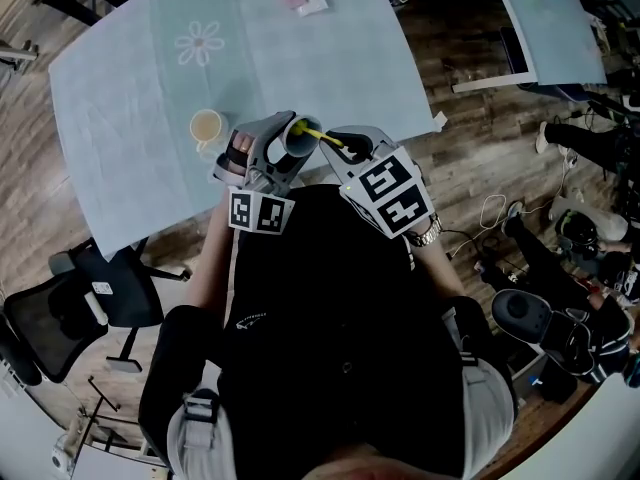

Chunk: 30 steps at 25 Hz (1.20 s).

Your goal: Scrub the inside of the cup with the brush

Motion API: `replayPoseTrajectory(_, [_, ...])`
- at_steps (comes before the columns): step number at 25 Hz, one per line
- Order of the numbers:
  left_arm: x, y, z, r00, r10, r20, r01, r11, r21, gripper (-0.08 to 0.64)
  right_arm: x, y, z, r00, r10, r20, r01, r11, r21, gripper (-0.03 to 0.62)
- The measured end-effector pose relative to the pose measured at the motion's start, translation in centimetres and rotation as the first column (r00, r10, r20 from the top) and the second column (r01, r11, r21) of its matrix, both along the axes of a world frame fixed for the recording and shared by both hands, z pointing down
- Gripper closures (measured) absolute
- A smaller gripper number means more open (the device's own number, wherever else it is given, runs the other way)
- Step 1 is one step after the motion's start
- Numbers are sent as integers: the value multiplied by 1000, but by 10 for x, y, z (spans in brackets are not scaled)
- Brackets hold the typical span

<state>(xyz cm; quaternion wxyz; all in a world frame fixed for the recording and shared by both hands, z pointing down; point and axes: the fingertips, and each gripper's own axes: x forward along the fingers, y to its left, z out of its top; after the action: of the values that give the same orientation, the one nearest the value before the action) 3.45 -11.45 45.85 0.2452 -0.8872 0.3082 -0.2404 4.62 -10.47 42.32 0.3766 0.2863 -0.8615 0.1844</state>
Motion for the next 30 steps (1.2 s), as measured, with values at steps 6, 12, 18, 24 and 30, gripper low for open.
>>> replayPoseTrajectory(6, [-9, -12, 1, 1000, -22, 16, 22, 1000, 6, 239, -8, 8, 12, 999, -30, -32, 28, 999, -34, 552])
replayPoseTrajectory(12, [-8, -13, 10, 1000, -18, 25, 19, 1000, -8, 239, -22, 19, 10, 996, -82, -26, 81, 996, -41, 552])
replayPoseTrajectory(18, [-4, -13, 18, 999, 0, 51, 1, 1000, -10, 239, -18, 7, -1, 997, -72, -9, 72, 997, -16, 552])
replayPoseTrajectory(24, [-5, -24, 16, 1000, -19, 23, 20, 1000, -16, 239, 8, -18, -2, 1000, -3, -5, 3, 1000, -17, 552])
replayPoseTrajectory(30, [1, -37, 21, 999, -37, -7, 37, 998, -41, 239, 19, -17, 9, 1000, 15, -23, -16, 999, -46, 552])
